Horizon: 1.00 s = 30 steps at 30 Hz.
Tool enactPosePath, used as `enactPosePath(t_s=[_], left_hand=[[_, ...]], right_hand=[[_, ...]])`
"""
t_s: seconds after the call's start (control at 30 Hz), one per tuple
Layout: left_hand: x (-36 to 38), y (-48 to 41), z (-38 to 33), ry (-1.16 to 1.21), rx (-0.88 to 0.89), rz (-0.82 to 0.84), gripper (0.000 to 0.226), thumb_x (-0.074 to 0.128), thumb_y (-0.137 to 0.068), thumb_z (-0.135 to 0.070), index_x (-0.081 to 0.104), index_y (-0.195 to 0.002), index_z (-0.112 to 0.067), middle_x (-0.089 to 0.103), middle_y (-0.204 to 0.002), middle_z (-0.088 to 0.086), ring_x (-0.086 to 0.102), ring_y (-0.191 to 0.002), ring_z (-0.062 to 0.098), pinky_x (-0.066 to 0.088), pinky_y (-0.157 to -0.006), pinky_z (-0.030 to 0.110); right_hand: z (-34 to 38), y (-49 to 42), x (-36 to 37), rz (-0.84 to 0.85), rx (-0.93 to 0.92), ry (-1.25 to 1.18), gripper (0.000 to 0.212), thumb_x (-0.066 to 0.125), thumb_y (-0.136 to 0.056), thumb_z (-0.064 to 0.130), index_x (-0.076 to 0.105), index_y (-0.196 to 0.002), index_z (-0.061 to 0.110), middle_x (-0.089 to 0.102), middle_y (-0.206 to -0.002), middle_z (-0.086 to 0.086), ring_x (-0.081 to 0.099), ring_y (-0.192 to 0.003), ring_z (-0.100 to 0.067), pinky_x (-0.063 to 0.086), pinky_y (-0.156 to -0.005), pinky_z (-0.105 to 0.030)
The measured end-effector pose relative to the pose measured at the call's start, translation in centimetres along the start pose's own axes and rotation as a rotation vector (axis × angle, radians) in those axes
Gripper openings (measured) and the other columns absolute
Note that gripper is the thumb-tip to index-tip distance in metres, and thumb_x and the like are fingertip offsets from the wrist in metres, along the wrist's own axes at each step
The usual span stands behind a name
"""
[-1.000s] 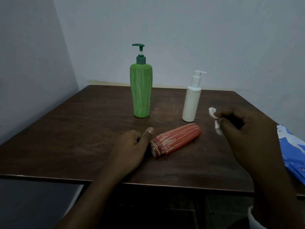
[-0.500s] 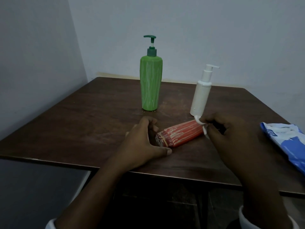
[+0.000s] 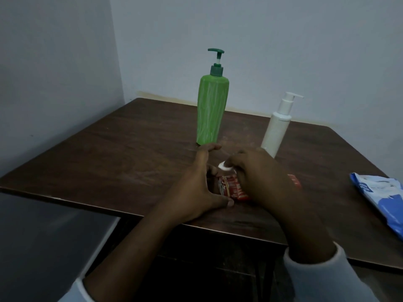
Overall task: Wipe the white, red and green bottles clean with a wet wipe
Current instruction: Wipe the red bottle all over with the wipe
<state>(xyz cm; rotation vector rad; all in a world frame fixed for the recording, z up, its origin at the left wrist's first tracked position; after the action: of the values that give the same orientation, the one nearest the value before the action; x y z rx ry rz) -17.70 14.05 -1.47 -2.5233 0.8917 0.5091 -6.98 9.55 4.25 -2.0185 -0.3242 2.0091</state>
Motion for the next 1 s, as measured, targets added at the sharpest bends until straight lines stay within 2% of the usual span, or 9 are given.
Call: enactPosePath(t_s=[0.07,0.17,0.23,0.43,0.57,0.7,0.83,0.93,1.0], left_hand=[[0.0,0.0,0.1,-0.008,0.001,-0.007,0.122,0.099,-0.063,-0.023,0.014,-0.142,-0.062,0.067,-0.1,-0.013,0.067,-0.098,-0.003,0.054,-0.086,0.019],[-0.1,0.0,0.2,-0.038,-0.007,-0.018,0.131,0.099,-0.06,-0.03,0.004,-0.145,-0.064,0.069,-0.099,-0.006,0.069,-0.097,0.009,0.057,-0.092,0.04],[-0.3,0.0,0.1,-0.056,-0.006,-0.035,0.135,0.1,-0.059,-0.033,0.001,-0.144,-0.066,0.068,-0.096,-0.005,0.069,-0.093,0.013,0.056,-0.093,0.047],[-0.5,0.2,0.0,-0.077,-0.022,-0.05,0.139,0.101,-0.057,-0.034,-0.003,-0.143,-0.068,0.066,-0.091,-0.005,0.066,-0.085,0.015,0.056,-0.089,0.048],[-0.6,0.3,-0.2,-0.081,-0.018,-0.045,0.14,0.1,-0.059,-0.033,-0.006,-0.143,-0.069,0.065,-0.093,-0.006,0.064,-0.089,0.017,0.057,-0.086,0.046],[-0.6,0.3,-0.4,-0.084,0.013,-0.055,0.142,0.1,-0.061,-0.032,-0.009,-0.145,-0.067,0.065,-0.093,-0.007,0.066,-0.081,0.01,0.058,-0.076,0.034],[-0.8,0.4,-0.3,-0.074,0.016,-0.084,0.143,0.1,-0.061,-0.031,-0.008,-0.148,-0.065,0.068,-0.092,-0.005,0.067,-0.08,0.007,0.058,-0.071,0.031],[-0.8,0.3,-0.3,-0.079,0.018,-0.095,0.143,0.099,-0.061,-0.032,-0.009,-0.149,-0.065,0.068,-0.09,-0.007,0.066,-0.079,0.004,0.052,-0.067,0.019],[-0.8,0.2,-0.2,-0.085,0.013,-0.09,0.144,0.099,-0.061,-0.032,-0.01,-0.148,-0.065,0.068,-0.089,-0.008,0.066,-0.078,0.002,0.05,-0.065,0.015]], right_hand=[[-0.4,-1.6,1.3,0.131,0.024,0.058,0.028,0.055,-0.089,0.017,0.066,-0.114,0.023,0.066,-0.11,0.0,0.061,-0.096,-0.017,0.05,-0.088,-0.034],[-0.5,-3.0,2.1,0.307,0.024,0.066,0.023,0.056,-0.088,0.014,0.068,-0.107,0.02,0.065,-0.104,0.002,0.061,-0.091,-0.014,0.05,-0.085,-0.028],[0.0,-3.6,2.0,0.391,0.001,0.057,0.019,0.056,-0.088,0.012,0.069,-0.101,0.014,0.065,-0.099,-0.001,0.06,-0.089,-0.015,0.049,-0.08,-0.026],[1.0,-4.2,2.1,0.537,-0.03,0.007,0.015,0.055,-0.087,0.012,0.069,-0.091,0.009,0.067,-0.088,-0.004,0.061,-0.08,-0.016,0.051,-0.074,-0.029],[1.2,-4.1,1.7,0.491,-0.058,0.033,0.016,0.056,-0.087,0.013,0.071,-0.09,0.01,0.069,-0.088,-0.003,0.063,-0.08,-0.014,0.054,-0.078,-0.033],[0.9,-3.5,1.6,0.402,-0.051,-0.017,0.017,0.055,-0.084,0.009,0.07,-0.091,0.013,0.068,-0.09,0.0,0.064,-0.081,-0.012,0.056,-0.078,-0.034],[1.1,-2.3,1.1,0.353,-0.081,-0.051,0.025,0.051,-0.089,0.012,0.071,-0.102,0.02,0.067,-0.1,0.005,0.061,-0.087,-0.007,0.053,-0.081,-0.03],[1.3,-0.7,0.4,0.265,-0.109,-0.069,0.03,0.049,-0.091,0.013,0.069,-0.11,0.025,0.066,-0.106,0.006,0.059,-0.092,-0.009,0.05,-0.084,-0.03],[1.4,0.6,-0.1,0.175,-0.116,-0.112,0.031,0.052,-0.09,0.009,0.069,-0.112,0.024,0.065,-0.103,0.004,0.057,-0.089,-0.009,0.047,-0.078,-0.023]])
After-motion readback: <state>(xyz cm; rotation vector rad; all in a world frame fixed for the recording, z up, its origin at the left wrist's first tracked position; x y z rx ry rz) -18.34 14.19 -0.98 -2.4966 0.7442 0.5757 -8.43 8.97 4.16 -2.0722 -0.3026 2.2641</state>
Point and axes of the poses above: each hand's wrist, its own y-axis away from the middle knuckle, its own x-axis out of the palm, z = x × y, the point moved 8 cm from there along -y, towards the middle knuckle
